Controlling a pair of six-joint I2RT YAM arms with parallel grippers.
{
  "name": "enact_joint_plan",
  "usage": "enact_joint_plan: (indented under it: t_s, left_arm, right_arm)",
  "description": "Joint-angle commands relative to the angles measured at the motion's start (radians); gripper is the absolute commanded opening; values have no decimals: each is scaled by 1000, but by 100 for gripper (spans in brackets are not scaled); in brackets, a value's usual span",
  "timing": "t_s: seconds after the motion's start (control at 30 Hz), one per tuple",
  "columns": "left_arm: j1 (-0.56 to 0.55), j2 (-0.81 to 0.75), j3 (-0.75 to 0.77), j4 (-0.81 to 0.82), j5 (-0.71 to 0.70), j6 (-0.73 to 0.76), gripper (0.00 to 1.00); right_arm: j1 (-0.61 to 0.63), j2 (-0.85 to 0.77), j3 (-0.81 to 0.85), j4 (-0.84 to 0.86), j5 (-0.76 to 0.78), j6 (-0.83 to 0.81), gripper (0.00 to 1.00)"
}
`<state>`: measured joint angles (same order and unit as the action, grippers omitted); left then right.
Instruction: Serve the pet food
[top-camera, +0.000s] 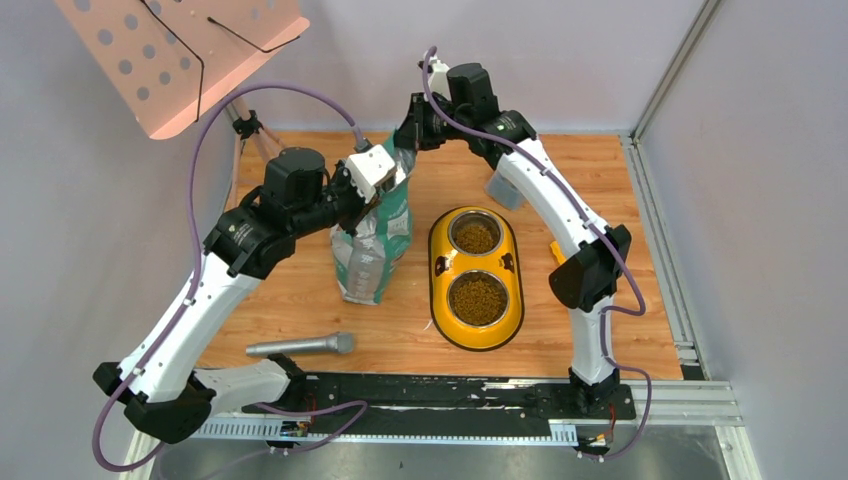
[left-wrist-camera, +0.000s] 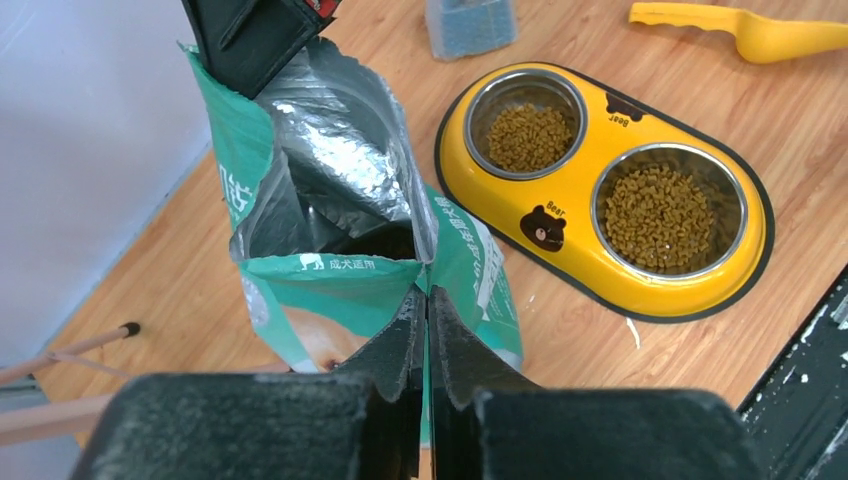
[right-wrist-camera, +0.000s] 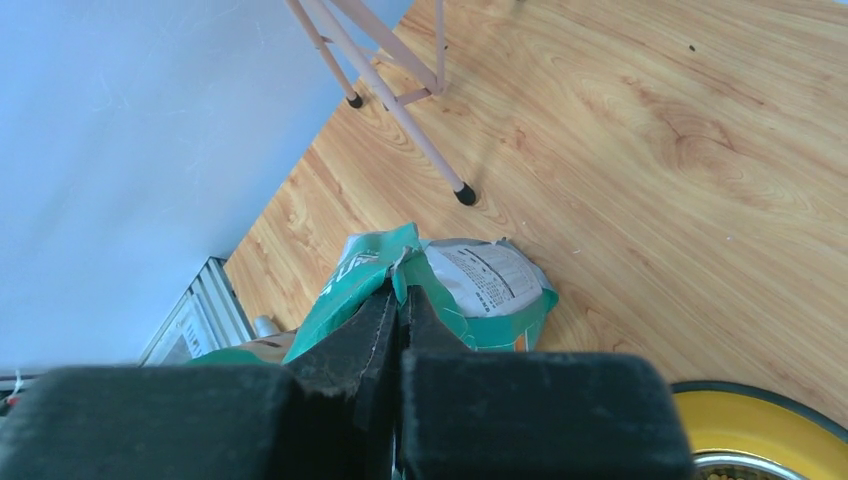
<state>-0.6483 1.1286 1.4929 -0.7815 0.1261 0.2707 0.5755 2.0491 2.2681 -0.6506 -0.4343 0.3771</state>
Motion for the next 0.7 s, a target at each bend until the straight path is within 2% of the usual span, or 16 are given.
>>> enact_joint_plan:
  t_s: [0.0, 0.17, 0.37, 0.57, 0.67]
  left_arm:
    - [-3, -4, 12, 52, 9, -7, 0]
    - [1, -23, 41, 31, -61, 81, 0]
    - [55, -71, 37, 21, -116, 161, 0]
    - [200, -82, 63, 59, -123, 255, 0]
    - [230, -90, 79, 38, -123, 283, 0]
  right_arm:
    - [-17, -14, 87, 139, 114, 23, 0]
    - [-20, -39, 84, 133, 176, 28, 0]
    - [-21, -79, 60, 126, 166, 61, 0]
    - [-21, -152, -1, 94, 173, 87, 0]
    - [-22, -198, -31, 81, 170, 119, 0]
